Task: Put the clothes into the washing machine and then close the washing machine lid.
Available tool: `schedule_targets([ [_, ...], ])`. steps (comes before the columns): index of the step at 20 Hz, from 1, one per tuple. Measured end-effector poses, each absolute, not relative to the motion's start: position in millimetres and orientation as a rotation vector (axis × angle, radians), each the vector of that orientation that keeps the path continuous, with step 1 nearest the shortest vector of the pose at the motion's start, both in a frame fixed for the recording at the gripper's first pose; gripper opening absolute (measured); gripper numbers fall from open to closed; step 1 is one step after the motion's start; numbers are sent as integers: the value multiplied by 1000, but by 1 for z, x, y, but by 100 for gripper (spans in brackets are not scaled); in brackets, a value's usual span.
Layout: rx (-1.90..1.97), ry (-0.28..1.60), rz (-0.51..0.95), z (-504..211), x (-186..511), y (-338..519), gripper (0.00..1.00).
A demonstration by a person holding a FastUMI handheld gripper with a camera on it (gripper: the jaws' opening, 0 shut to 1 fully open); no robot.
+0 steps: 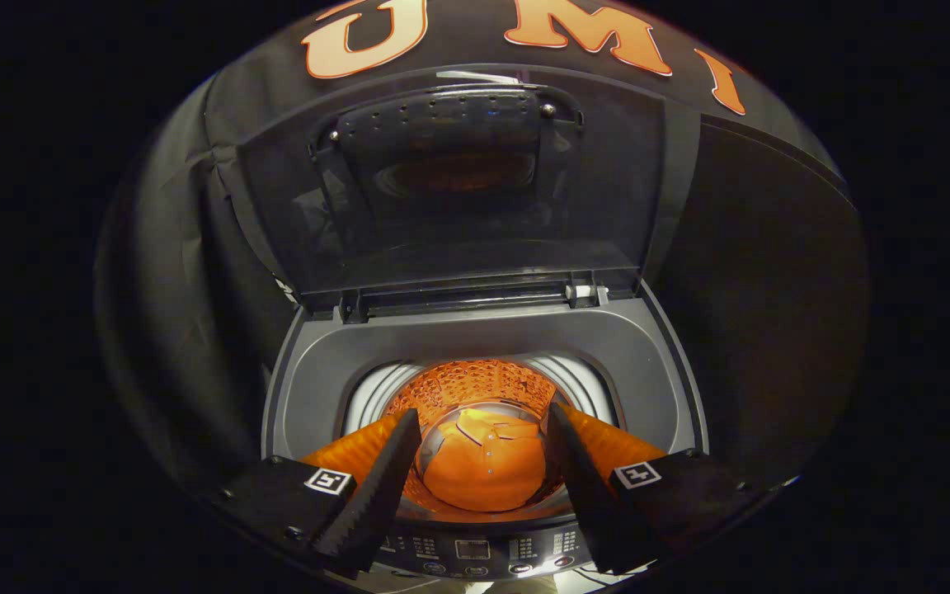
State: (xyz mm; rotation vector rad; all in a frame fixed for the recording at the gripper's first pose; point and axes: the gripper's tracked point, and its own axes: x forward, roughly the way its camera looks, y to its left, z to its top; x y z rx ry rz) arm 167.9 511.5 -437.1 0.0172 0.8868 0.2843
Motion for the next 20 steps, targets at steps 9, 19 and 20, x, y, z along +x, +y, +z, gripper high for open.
schedule_targets([
  [9,42,791,311,-395,142,517,100],
  [19,115,456,300,-239,153,502,99],
  [20,118,416,298,-222,153,501,99],
])
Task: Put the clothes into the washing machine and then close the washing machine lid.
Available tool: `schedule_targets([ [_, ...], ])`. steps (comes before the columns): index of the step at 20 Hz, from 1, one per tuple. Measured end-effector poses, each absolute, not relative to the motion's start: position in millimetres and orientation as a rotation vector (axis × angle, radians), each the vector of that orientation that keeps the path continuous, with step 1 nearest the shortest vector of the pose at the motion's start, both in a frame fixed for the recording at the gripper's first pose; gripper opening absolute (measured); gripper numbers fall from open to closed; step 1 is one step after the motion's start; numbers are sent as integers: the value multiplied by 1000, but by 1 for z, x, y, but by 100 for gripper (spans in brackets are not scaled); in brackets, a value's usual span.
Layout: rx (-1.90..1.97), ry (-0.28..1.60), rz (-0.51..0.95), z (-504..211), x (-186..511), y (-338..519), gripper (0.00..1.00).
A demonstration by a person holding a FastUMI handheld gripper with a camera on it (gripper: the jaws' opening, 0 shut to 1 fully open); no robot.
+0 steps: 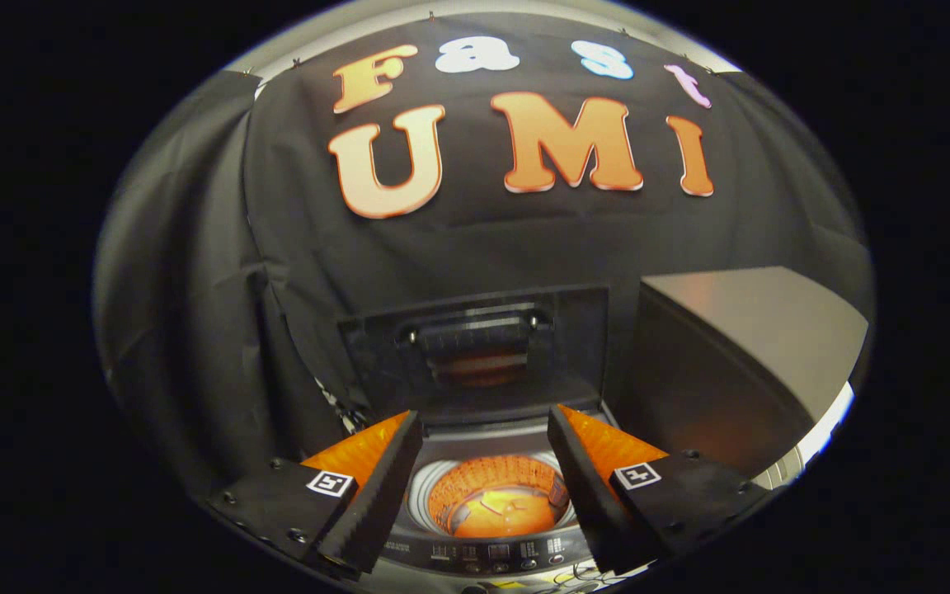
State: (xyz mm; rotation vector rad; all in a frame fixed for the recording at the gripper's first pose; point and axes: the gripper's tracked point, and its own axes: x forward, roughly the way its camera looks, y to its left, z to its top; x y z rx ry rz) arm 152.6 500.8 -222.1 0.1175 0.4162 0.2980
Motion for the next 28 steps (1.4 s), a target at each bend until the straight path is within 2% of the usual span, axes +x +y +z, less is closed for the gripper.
schedule_targets([
  [6,105,187,314,-127,187,483,98],
  [10,87,150,323,-109,232,476,98],
  [19,46,280,285,-164,372,471,99],
  [28,19,396,245,-212,416,474,99],
])
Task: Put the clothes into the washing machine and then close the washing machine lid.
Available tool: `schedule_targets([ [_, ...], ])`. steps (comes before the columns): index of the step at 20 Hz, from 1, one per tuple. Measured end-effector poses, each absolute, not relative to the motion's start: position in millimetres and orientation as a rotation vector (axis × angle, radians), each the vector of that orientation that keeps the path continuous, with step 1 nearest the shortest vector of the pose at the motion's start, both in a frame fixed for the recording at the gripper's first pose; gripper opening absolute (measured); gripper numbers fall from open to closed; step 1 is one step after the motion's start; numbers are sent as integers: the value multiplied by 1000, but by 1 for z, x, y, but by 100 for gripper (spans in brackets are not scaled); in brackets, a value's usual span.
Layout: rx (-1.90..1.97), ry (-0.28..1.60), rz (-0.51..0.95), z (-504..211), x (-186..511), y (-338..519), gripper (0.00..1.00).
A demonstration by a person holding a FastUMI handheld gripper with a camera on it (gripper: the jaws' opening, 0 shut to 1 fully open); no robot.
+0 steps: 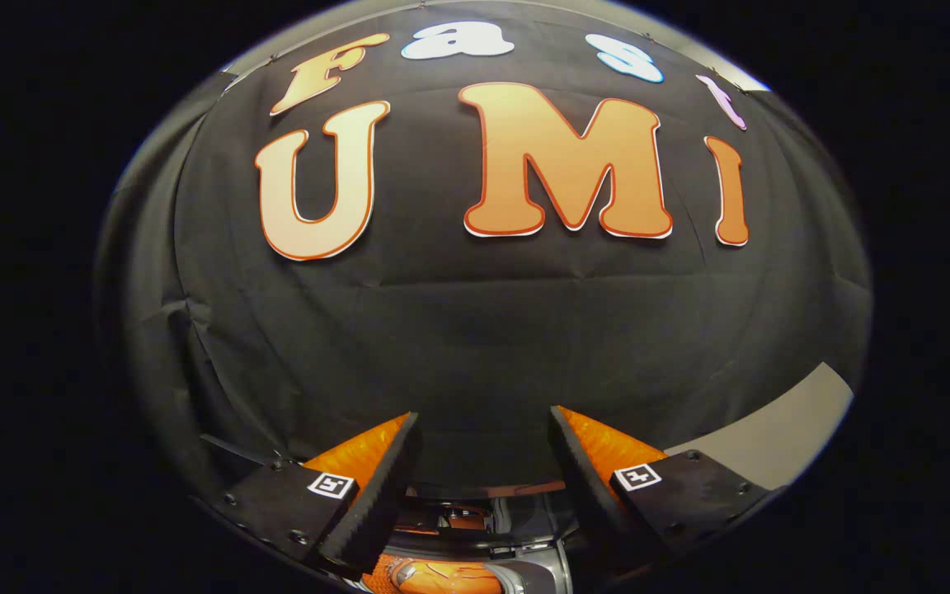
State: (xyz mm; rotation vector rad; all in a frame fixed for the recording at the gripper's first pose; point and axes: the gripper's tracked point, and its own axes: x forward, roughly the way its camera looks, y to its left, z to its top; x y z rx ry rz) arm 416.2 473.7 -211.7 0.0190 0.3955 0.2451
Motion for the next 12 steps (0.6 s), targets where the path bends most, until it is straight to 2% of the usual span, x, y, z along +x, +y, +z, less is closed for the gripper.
schedule_targets([
  [7,-19,496,235,-260,425,496,99],
  [12,17,457,234,-257,426,494,98],
])
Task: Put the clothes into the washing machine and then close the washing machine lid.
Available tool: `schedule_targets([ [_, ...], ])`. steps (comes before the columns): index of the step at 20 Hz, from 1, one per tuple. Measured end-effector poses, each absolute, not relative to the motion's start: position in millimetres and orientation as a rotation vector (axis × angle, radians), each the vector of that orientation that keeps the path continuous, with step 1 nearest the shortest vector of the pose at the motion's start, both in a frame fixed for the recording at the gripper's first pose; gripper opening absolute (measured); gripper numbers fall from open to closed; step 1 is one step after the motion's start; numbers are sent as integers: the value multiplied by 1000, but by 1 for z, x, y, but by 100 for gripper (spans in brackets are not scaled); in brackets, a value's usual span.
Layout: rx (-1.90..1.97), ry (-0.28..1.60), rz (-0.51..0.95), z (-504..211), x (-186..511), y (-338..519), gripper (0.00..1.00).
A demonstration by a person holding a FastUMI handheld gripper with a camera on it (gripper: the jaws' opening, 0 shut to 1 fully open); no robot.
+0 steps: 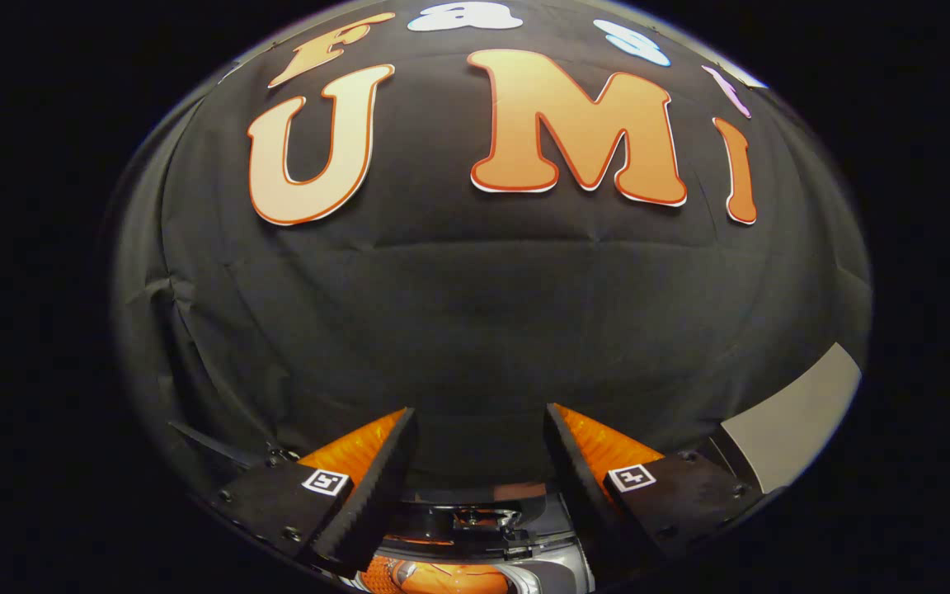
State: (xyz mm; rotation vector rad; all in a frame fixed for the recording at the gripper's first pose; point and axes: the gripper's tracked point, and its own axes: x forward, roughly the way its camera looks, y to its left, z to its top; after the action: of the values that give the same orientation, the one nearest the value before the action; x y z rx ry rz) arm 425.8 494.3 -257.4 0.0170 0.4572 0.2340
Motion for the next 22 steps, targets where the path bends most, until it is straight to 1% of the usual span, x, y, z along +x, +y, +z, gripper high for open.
schedule_targets([
  [5,37,358,203,-251,419,489,99],
  [9,49,301,223,-247,390,483,99],
  [22,41,273,233,-253,319,465,98],
])
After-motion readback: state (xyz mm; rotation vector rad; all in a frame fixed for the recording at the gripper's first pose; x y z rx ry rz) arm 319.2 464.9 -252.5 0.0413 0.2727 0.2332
